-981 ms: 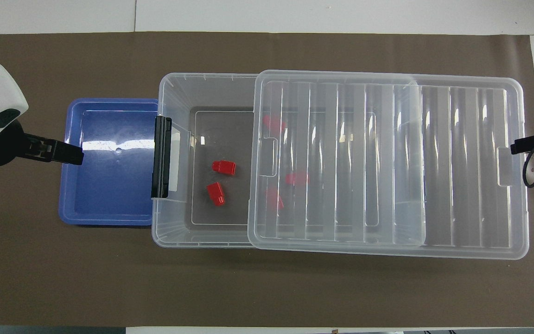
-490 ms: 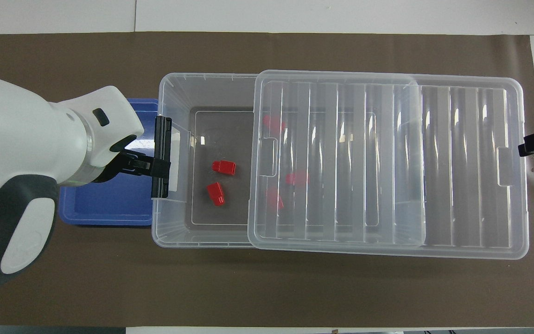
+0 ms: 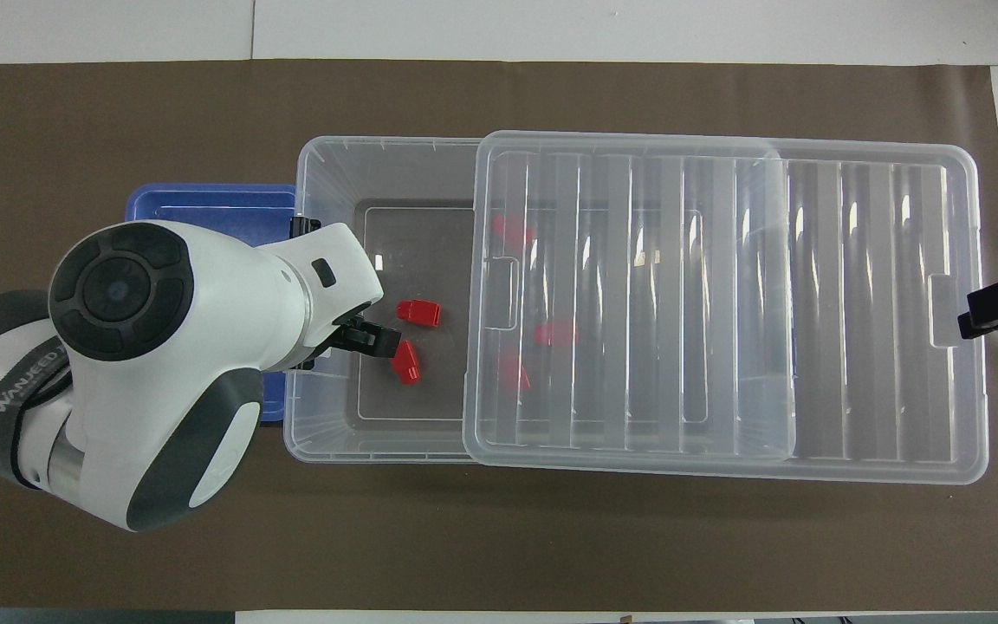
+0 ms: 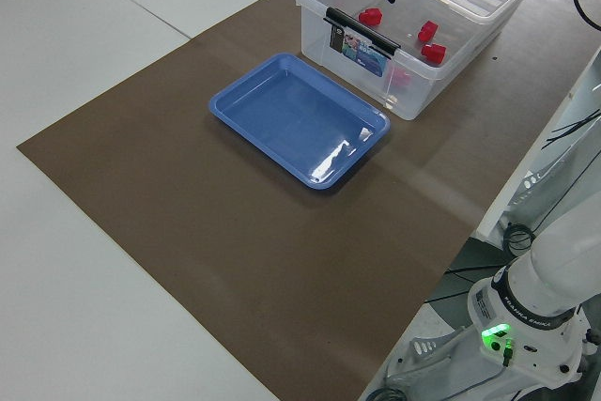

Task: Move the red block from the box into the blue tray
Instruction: 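Reach the left gripper into the opened box toward a red block, then grasp a red block inside the box with the left gripper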

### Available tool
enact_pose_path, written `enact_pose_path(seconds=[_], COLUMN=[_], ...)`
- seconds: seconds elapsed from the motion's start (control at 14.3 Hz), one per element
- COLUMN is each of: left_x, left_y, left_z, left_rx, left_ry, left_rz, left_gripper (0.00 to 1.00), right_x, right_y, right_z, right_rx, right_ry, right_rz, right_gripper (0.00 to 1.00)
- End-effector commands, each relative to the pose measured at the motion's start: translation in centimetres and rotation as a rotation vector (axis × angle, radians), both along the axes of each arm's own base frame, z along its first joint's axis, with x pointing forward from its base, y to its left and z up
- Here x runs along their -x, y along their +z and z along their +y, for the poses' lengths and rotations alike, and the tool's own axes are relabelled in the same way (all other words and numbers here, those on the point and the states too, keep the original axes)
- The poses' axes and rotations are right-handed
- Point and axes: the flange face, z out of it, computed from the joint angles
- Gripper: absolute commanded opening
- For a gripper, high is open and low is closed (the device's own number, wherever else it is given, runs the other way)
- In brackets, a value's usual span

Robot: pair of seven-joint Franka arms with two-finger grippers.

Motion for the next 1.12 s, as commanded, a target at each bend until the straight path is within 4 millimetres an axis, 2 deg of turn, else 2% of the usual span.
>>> enact_pose_path(seconds=[0.0, 0.07, 0.14, 0.35, 0.56, 1.05], left_x=[-0.2, 0.0, 0.4, 0.9, 0.8, 2.1], left_y=[-3.5, -4.7, -5.8, -8.4, -9.6, -12.8], left_z=[-1.2, -1.7, -2.2, -3.9, -3.8, -3.4], left_rx=[-0.010, 0.003, 0.014, 0.012, 0.011, 0.020], left_ry=[0.055, 0.109, 0.155, 0.283, 0.358, 0.538], left_rz=[0.012, -0.002, -0.010, 0.011, 0.019, 0.027], left_gripper=[1.00, 1.00, 1.00, 1.00, 1.00, 1.00], right_x=[-0.5, -0.8, -1.0, -1.1, -1.3, -1.4], right_y=[0.5, 1.9, 2.3, 2.4, 2.4, 1.9], right_z=[1.0, 1.1, 1.2, 1.4, 2.4, 2.5], right_rx=[0.008, 0.008, 0.009, 0.011, 0.010, 0.009], right_ry=[0.002, 0.005, 0.010, 0.016, 0.043, 0.041], right_rz=[-0.033, -0.100, -0.128, -0.140, -0.151, -0.142], right_gripper=[1.00, 1.00, 1.00, 1.00, 1.00, 1.00])
